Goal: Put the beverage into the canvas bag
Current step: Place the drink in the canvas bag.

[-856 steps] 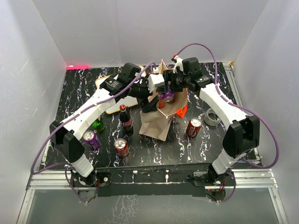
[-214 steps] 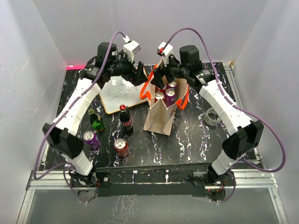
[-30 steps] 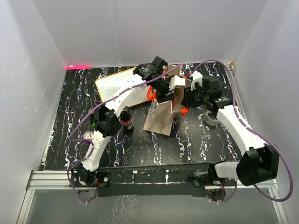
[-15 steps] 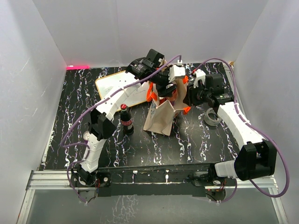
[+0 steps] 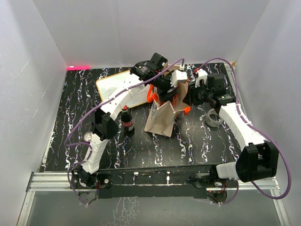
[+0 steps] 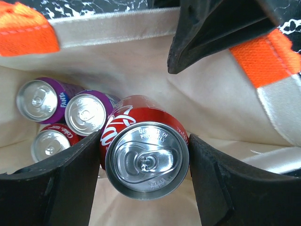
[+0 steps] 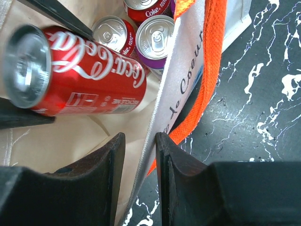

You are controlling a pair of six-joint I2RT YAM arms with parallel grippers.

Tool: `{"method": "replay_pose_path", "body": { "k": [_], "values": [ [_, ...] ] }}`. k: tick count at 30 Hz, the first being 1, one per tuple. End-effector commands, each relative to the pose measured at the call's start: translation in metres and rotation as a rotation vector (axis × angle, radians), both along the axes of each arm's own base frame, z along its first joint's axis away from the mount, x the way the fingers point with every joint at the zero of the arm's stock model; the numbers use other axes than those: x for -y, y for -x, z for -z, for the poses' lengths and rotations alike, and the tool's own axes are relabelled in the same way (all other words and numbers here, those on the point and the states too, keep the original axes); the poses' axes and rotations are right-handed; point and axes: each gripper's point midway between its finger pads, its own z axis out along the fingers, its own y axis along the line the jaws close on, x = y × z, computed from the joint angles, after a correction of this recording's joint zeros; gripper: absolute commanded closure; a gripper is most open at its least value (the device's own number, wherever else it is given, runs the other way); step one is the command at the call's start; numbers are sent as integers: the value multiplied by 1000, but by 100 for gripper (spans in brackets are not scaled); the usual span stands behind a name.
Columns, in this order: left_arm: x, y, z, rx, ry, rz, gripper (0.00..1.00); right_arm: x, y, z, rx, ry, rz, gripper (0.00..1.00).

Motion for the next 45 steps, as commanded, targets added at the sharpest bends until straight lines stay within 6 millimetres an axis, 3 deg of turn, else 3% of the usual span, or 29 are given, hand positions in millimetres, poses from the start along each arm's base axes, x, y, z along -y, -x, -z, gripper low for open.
{"method": "replay_pose_path", "body": {
  "k": [1,7,22,27,34,41,45],
  "values": [
    [11,6,-11,-6,59,46,100,-4,-15,-43,117,-56,10,66],
    [11,7,9,-59,20,42,100,-6,-12,-47,130,-55,-14,66],
    [-3,3,51,-176,-50,-40,100,-2,-12,-29,125,-36,-1,67],
    [-2,-6,69,-196,-63,-73,100,1,-12,-26,128,-11,-7,68],
    [5,-33,79,-162,-33,-157,100,1,-8,-21,146,18,-37,68],
    [4,-41,93,-152,-52,-180,100,2,-13,-17,132,20,-31,68],
    [0,-35,101,-170,-73,-164,100,3,-14,-17,132,24,-27,68]
  ]
}}
